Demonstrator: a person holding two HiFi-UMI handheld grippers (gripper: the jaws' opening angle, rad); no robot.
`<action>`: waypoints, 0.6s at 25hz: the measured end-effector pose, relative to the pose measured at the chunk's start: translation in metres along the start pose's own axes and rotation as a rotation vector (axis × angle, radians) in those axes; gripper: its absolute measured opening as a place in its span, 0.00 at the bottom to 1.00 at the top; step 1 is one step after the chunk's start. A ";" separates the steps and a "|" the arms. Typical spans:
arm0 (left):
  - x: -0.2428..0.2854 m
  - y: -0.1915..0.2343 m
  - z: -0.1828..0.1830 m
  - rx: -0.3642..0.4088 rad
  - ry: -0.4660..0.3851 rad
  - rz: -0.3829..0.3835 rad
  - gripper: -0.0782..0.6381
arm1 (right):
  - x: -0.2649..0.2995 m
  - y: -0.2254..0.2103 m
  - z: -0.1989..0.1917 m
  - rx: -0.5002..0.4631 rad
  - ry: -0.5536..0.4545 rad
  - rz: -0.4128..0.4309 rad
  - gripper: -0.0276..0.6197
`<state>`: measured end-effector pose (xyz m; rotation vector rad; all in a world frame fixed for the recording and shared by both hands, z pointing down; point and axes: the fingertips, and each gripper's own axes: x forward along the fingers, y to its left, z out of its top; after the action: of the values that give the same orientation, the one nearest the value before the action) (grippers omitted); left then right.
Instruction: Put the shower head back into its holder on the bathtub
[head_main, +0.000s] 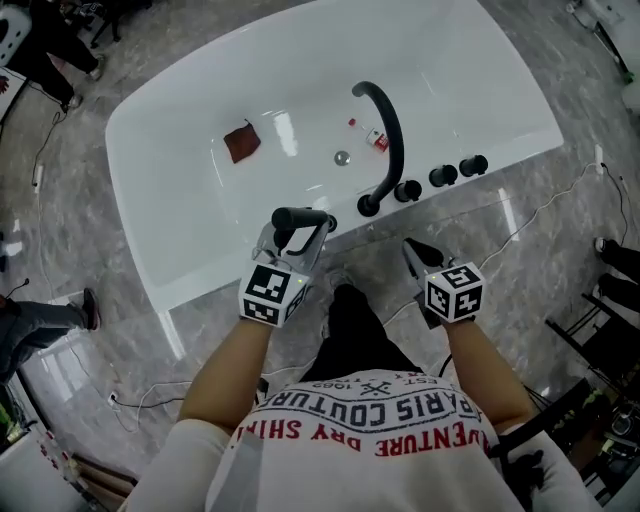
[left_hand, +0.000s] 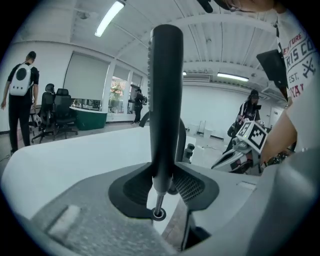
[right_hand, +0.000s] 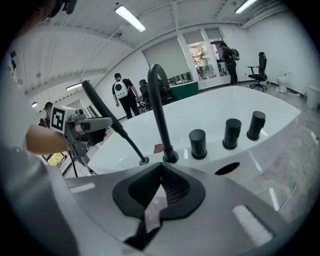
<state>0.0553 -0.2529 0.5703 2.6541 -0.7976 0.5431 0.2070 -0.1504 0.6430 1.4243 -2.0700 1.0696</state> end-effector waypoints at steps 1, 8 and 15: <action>0.005 0.001 -0.011 -0.002 0.014 0.011 0.30 | -0.004 -0.004 -0.007 0.012 0.003 -0.008 0.04; 0.032 0.005 -0.074 0.004 0.094 0.089 0.30 | -0.012 -0.019 -0.055 0.093 0.032 -0.034 0.04; 0.046 0.008 -0.108 0.014 0.139 0.129 0.30 | -0.003 -0.007 -0.067 0.142 0.014 -0.012 0.04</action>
<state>0.0571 -0.2371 0.6870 2.5561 -0.9295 0.7589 0.2087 -0.0979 0.6848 1.4897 -2.0083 1.2399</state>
